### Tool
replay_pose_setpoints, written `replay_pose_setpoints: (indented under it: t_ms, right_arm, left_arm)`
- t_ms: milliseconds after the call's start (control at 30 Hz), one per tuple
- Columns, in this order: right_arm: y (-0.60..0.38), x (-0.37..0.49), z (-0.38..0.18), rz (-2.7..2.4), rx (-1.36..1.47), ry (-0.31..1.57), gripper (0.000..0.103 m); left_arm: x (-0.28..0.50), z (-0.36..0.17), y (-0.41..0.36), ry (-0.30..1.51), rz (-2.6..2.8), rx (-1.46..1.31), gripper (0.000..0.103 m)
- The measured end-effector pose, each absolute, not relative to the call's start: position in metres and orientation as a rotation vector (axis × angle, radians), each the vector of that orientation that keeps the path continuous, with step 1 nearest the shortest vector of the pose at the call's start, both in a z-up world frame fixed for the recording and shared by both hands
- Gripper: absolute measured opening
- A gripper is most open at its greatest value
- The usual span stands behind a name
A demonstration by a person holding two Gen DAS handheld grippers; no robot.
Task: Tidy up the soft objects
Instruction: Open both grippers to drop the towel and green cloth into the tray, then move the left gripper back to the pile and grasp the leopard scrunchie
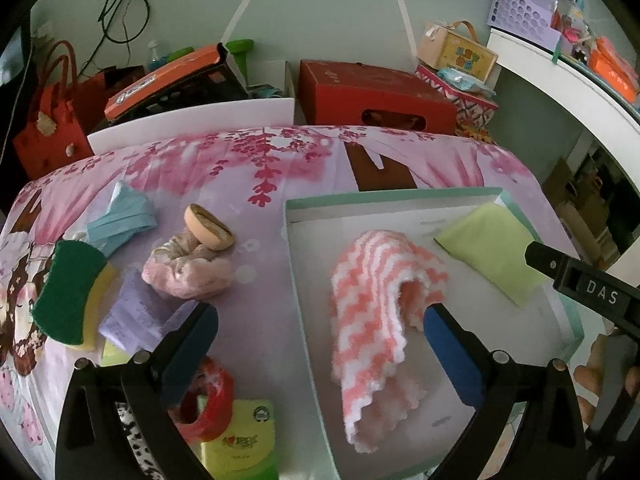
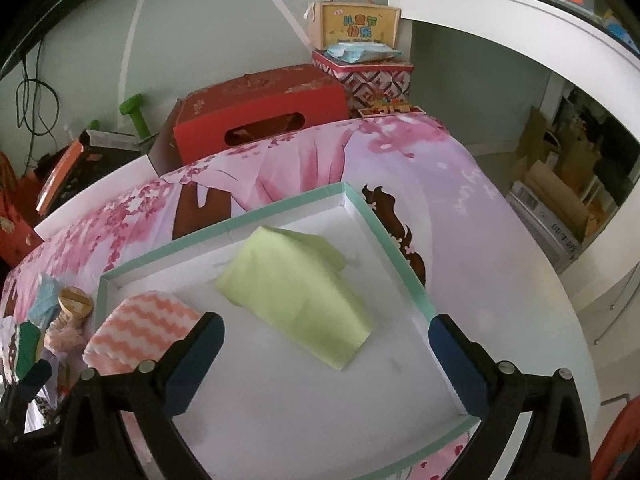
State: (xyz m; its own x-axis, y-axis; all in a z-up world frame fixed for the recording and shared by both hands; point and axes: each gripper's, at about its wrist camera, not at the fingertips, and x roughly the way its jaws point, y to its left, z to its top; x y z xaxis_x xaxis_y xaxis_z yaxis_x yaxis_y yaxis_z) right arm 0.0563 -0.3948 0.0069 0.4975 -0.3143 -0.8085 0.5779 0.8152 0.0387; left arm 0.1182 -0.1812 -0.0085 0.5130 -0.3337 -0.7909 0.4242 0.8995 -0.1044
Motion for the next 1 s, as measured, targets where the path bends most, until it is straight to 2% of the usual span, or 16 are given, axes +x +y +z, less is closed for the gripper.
replay_pose_setpoints:
  t_ms: [567,1000]
  right_arm:
    - [-0.347,0.072,0.029,-0.385,0.285,0.785,0.103]
    - [-0.269,0.088,0.04,-0.083,0.259,0.76,0.103]
  left_arm:
    - [0.117,0.028,-0.1,0.857,-0.321,-0.005,0.102]
    - [0.121,0.025,-0.017,0.827,-0.106,-0.111,0.102]
